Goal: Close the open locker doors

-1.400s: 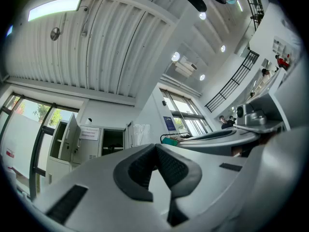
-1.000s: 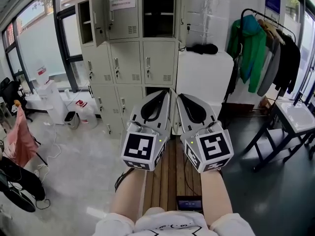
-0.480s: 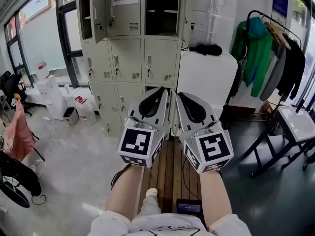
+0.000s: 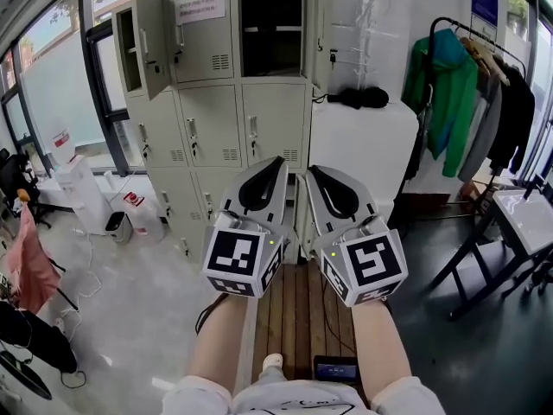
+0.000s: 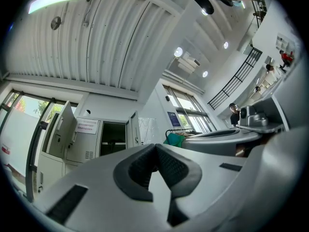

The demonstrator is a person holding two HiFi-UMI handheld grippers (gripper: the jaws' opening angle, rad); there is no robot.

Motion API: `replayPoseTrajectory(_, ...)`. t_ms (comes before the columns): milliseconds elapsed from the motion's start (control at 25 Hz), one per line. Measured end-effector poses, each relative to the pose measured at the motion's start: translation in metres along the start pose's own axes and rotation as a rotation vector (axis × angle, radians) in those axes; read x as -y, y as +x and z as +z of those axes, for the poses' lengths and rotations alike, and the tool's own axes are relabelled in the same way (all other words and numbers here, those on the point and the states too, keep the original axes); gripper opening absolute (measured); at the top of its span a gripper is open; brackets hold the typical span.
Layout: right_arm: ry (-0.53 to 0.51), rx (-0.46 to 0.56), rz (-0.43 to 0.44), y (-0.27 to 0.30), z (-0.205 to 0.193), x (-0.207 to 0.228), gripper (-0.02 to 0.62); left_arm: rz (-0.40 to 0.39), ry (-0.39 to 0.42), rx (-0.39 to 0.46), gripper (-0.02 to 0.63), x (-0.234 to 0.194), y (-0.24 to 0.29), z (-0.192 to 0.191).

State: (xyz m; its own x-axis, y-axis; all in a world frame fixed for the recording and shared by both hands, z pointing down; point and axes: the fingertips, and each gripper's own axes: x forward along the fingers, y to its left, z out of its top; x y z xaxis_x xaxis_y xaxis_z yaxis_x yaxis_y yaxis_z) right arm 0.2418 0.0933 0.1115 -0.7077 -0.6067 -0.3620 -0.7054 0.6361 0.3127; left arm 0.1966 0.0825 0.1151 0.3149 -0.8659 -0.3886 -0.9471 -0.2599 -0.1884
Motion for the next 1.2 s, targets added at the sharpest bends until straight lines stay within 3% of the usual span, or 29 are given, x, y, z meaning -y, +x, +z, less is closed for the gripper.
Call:
replayPoseTrajectory(360, -0.042, -0.042, -0.014, 0.080, -0.045, 0.030, 0.020, -0.015, -0.018, 0.008, 0.028, -0.055, 0.065, -0.032)
replayPoseTrajectory(720, -0.074, -0.035, -0.098, 0.149, -0.070, 0.065, 0.020, -0.063, -0.021, 0.030, 0.028, -0.105, 0.121, -0.056)
replayPoseTrajectory(1200, -0.094, -0.074, -0.212, 0.192, -0.092, 0.122, 0.020, -0.134, -0.058, 0.042, 0.028, -0.131, 0.180, -0.081)
